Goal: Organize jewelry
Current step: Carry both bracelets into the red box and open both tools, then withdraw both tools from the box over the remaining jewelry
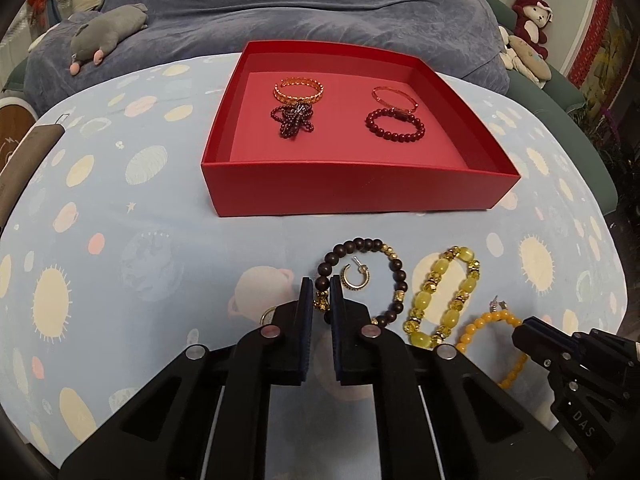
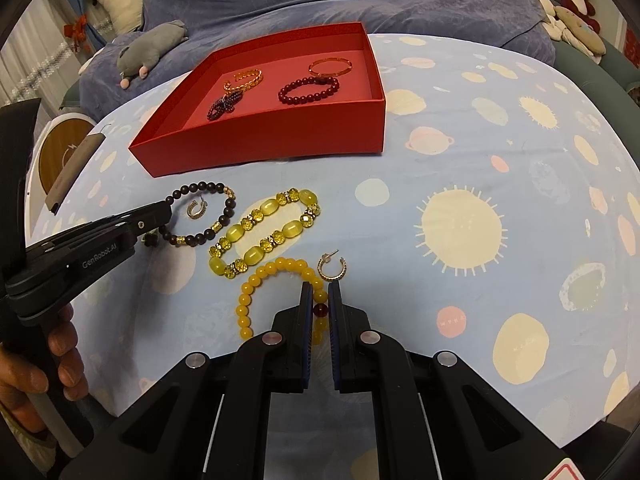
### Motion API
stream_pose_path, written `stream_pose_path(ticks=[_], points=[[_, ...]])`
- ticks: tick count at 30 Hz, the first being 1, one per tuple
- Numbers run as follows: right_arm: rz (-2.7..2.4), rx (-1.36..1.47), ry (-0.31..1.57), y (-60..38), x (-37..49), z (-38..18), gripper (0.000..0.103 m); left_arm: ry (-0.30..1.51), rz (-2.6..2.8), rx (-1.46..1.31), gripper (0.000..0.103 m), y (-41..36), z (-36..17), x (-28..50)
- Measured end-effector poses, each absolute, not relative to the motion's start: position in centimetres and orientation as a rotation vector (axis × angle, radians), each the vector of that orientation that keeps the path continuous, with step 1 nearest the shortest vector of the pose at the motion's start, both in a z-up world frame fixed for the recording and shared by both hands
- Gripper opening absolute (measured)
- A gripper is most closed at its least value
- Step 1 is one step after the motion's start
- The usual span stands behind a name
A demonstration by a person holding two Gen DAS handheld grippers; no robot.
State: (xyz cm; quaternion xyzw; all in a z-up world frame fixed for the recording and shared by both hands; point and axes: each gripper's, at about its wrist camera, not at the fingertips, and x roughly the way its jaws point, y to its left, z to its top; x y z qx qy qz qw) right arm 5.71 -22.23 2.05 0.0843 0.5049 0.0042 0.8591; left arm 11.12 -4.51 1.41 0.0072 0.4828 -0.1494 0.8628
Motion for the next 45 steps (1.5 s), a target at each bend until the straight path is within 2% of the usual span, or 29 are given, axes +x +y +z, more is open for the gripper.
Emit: stream_pose_path(ticks=[13, 22, 27, 37, 42, 43, 45], points=[[0.037, 0.148, 0.953, -22.0, 7.8, 8.1, 0.007, 0.960, -0.395, -0.019, 0.008, -4.0, 8.2, 10.0], [0.105, 0.125, 0.862, -21.3, 14.3, 12.9, 0.007, 0.872, -0.466, -0.044, 0.008, -5.5, 13.0, 14.7], [0.119, 0.129, 0.869, -20.7, 18.2, 11.9, 0.007, 0.885, -0.467, -0.043, 0.008, -6.5, 11.8, 18.3], [0.062, 0.116, 1.001, -21.5, 21.6, 4.4, 0.007, 0.986, -0.369, 0.027, 0.008, -6.3, 4.6, 22.0], [0.011, 0.091, 0.990, -22.2, 21.8, 3.6, 0.008, 0.991, -0.291, 0.085, 0.010, -5.8, 3.0, 22.4], [0.004, 0.089, 0.986, -22.3, 21.8, 3.7, 0.012, 0.988, -0.278, 0.082, 0.010, -5.6, 2.9, 22.4], [-0.004, 0.087, 0.976, -22.4, 21.7, 3.9, 0.013, 0.974, -0.262, 0.081, 0.010, -5.4, 3.0, 22.3]])
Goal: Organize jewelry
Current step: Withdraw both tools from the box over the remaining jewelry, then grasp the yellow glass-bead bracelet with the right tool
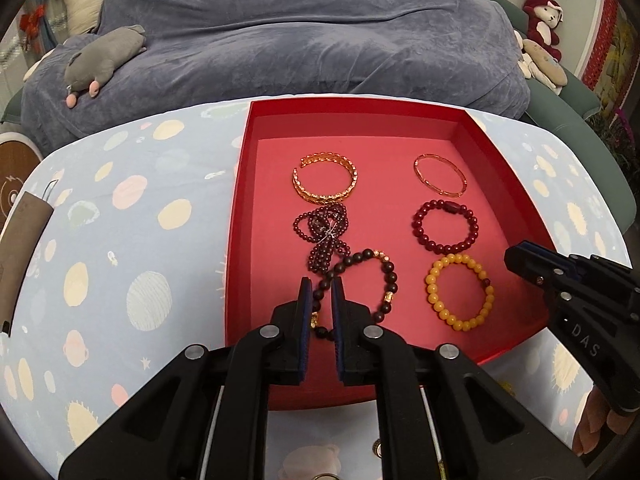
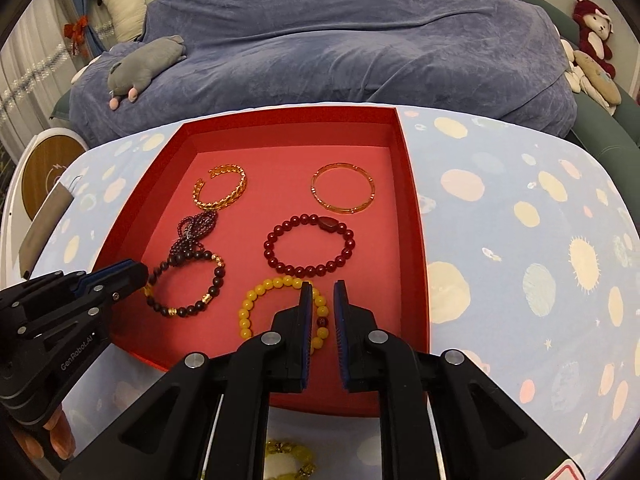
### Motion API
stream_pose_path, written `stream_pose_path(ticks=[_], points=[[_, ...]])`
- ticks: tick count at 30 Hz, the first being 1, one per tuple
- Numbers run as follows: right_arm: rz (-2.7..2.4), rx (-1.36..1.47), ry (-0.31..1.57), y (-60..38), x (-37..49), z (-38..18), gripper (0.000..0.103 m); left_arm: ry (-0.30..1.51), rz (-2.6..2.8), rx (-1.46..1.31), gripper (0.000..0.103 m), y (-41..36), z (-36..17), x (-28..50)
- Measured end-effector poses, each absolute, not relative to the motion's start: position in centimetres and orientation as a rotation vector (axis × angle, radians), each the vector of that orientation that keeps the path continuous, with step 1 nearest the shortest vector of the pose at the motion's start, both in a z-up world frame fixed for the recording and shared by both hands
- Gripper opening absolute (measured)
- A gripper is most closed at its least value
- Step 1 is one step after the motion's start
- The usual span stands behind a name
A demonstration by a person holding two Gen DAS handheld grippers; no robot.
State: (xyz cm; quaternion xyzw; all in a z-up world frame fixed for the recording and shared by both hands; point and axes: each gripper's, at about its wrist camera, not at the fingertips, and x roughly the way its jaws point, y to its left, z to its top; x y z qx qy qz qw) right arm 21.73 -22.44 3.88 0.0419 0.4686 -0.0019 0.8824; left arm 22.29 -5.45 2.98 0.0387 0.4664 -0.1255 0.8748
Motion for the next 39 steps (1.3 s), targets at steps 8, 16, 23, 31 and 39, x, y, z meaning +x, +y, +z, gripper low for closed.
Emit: stream_pose_path(ticks=[8, 16, 23, 31, 39], points=[[-0.009, 0.113, 0.936, -22.7, 19.9, 5.5, 0.033, 0.936, -0.216, 0.094, 0.042, -5.7, 4.3, 21.2], [-0.004, 0.116, 0.901, -22.4, 17.0, 8.1, 0.039, 0.911, -0.226, 0.086, 0.042, -5.7, 6.5, 18.2], [-0.012, 0.090, 0.883, -21.9, 13.7, 9.5, 0.039, 0.912, -0.230, 0.066, 0.042, -5.2, 7.5, 14.6], [-0.021, 0.086, 0.934, -22.1, 9.2, 7.6, 0.039, 0.938, -0.221, 0.048, 0.044, -4.2, 6.6, 11.0], [-0.041, 0.128, 1.020, -22.4, 6.7, 4.0, 0.039, 0.989, -0.186, 0.032, 0.044, -3.0, 4.1, 9.2]])
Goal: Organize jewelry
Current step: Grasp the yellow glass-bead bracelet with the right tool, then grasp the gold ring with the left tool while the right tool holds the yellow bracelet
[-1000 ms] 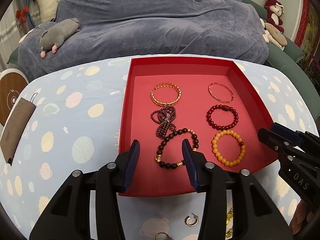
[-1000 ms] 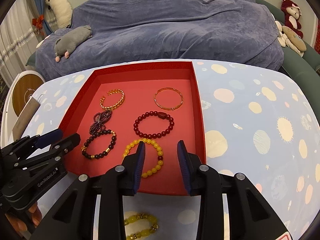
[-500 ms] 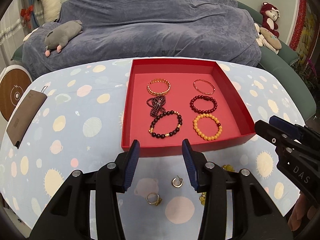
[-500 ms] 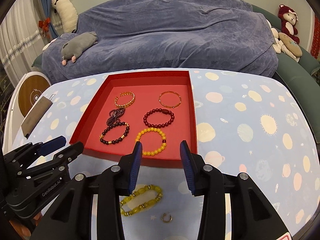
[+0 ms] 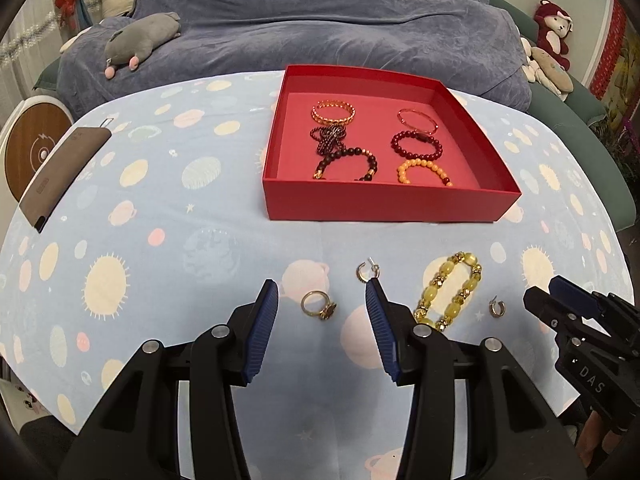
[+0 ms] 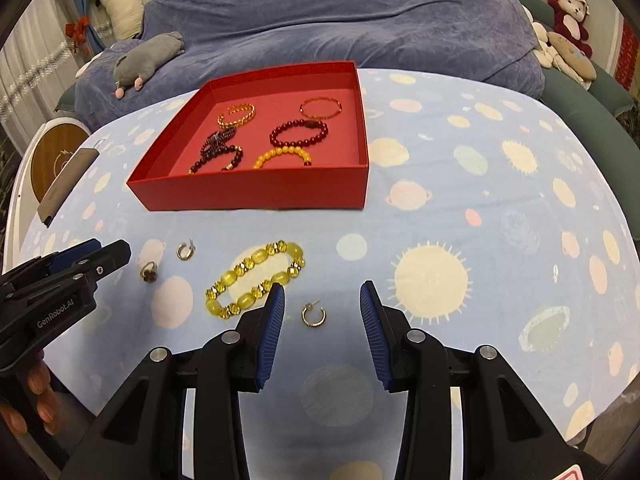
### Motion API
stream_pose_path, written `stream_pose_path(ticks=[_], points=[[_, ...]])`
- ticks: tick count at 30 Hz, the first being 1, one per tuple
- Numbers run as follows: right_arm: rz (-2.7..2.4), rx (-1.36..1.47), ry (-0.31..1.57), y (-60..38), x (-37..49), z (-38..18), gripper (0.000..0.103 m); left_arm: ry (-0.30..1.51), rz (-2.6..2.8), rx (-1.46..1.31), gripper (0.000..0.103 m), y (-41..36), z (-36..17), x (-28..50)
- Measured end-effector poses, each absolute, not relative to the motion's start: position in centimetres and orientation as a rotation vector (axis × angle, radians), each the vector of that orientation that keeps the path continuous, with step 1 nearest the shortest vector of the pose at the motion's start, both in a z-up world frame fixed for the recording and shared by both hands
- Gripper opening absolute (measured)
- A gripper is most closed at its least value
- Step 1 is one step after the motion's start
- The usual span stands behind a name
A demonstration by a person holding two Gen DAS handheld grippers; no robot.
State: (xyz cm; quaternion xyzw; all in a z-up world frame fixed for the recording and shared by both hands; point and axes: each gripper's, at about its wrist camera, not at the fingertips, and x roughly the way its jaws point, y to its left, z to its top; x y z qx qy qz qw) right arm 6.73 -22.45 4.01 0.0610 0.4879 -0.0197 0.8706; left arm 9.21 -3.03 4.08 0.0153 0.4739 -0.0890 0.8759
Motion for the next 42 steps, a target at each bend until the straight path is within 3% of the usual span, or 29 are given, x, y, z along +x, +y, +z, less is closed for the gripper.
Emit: stream_pose_path(ticks=[25, 27, 33, 42], points=[[-0.074, 0.136, 1.060, -19.1, 10.6, -0.2, 0.039, 1.022, -0.122, -0.025, 0.044, 0.4, 1.7, 9.2], [-0.074, 0.121, 1.056, -19.0, 10.6, -0.1, 0.036, 1.024, -0.125, -0.031, 0.044, 0.4, 1.6, 9.1], [-0.076, 0.113, 1.057, -19.6, 10.6, -0.1, 0.013, 1.027, -0.137, -0.030, 0.046, 0.2, 1.6, 9.0], [-0.051, 0.160, 1.057, -20.1, 10.1, 0.4, 0.010, 1.036, -0.153, -0.021, 0.046, -0.5, 1.4, 8.8]])
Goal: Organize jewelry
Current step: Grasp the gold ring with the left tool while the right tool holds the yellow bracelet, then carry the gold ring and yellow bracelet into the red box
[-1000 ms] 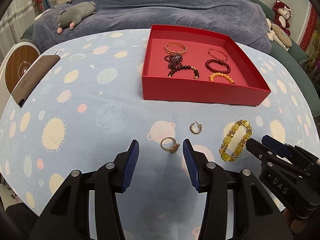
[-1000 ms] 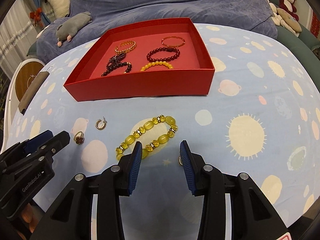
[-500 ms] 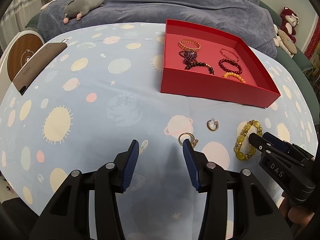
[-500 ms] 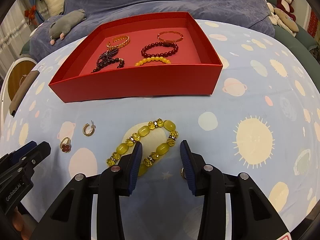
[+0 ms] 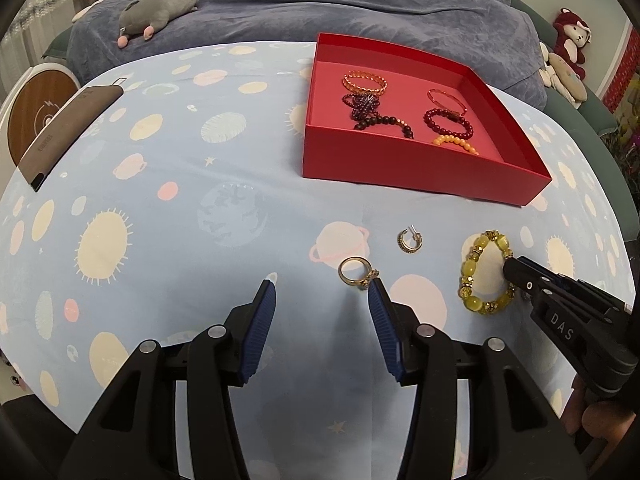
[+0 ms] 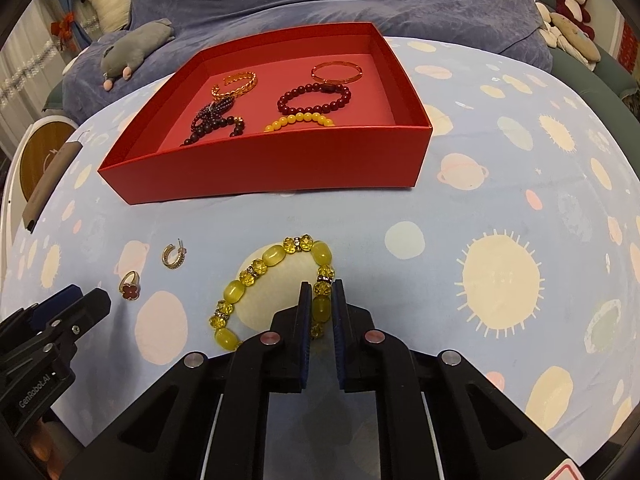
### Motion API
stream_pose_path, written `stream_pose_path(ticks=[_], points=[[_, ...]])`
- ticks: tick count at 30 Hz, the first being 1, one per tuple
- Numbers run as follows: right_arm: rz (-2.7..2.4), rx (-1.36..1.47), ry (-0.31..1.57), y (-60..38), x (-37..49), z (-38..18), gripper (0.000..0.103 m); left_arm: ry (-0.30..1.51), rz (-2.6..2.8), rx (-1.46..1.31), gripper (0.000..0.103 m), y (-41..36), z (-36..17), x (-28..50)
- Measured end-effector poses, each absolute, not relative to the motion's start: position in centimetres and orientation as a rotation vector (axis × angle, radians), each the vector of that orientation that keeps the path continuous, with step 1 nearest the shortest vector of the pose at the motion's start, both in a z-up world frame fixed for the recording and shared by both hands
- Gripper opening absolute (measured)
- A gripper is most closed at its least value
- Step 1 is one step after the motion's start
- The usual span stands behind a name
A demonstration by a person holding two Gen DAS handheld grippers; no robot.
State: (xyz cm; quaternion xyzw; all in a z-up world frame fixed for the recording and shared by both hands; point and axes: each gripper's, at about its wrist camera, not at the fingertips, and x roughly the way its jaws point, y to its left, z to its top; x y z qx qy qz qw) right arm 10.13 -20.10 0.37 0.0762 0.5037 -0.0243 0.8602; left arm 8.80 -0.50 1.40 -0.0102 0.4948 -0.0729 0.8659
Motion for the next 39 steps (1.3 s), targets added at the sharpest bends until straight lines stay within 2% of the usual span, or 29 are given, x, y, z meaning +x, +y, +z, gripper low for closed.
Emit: stream_pose_path(ticks=[12, 24, 33, 36, 39], points=[[0.018, 0.143, 1.032, -20.3, 6.9, 3.6, 0.010, 1.048, -0.153, -0.027, 0.050, -0.5, 1.3, 8.5], [0.046, 0.153, 1.084, -20.0, 4.2, 2.1, 0.010, 1.071, -0.185, -0.061, 0.049, -1.5, 0.2, 9.6], [0.028, 0.178, 1.098, -20.9, 3.9, 1.6, 0.010, 1.058, -0.189, -0.020, 0.032, -2.2, -0.3, 10.4], [0.019, 0.186, 1.103, -21.4, 3.7, 1.6, 0.010, 1.054, -0.175, -0.013, 0.023, -1.9, -0.3, 10.5], [0.012, 0.189, 1.097, -21.7, 3.7, 1.8, 0.010, 1.057, -0.184, -0.036, 0.023, -1.4, -0.3, 10.5]])
